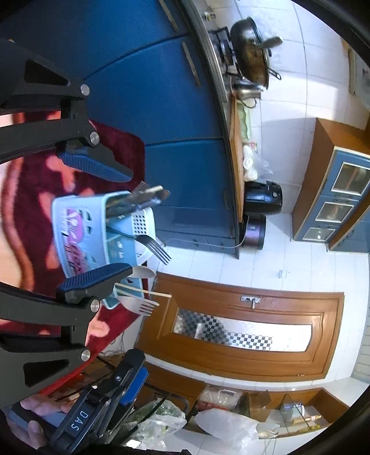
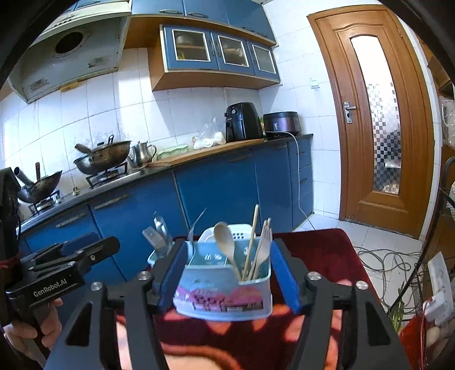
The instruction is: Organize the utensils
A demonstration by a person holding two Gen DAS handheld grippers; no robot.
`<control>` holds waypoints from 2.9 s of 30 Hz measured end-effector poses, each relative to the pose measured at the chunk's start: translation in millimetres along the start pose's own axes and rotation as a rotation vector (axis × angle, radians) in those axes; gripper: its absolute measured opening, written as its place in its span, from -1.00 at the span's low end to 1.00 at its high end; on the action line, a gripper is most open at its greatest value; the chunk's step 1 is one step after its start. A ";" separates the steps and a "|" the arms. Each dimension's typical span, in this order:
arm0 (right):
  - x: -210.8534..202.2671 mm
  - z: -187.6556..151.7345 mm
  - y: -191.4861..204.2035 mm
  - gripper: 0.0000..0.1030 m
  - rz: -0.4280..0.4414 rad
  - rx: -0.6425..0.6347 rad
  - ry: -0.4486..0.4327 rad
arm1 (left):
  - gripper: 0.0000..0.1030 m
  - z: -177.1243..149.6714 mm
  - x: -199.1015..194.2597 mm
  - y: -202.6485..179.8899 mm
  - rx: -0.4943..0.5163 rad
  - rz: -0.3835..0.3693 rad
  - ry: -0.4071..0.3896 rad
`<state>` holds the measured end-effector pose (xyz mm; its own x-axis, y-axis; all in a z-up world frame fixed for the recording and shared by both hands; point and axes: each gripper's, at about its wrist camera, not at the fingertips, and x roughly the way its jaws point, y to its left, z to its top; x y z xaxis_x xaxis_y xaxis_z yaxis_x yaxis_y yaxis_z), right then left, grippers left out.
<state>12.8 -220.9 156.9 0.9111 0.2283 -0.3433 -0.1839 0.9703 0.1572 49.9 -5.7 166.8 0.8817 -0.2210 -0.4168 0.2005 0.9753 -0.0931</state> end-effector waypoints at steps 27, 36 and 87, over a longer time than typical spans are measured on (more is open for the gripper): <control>-7.9 -123.0 -5.5 0.99 -0.108 -0.010 0.179 | 0.36 -116.7 5.4 1.7 -0.045 0.055 0.118; 4.9 -148.9 -23.9 1.00 -0.155 0.029 0.210 | 0.36 -142.8 31.0 4.0 -0.058 0.091 0.162; 6.6 -159.8 -31.8 1.00 -0.158 0.075 0.199 | 0.35 -155.0 46.5 -4.4 -0.033 0.117 0.183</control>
<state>-34.3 -237.4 1.7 0.8342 0.0925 -0.5436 -0.0101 0.9882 0.1527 23.8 -20.0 7.7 0.8051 -0.1055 -0.5837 0.0847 0.9944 -0.0630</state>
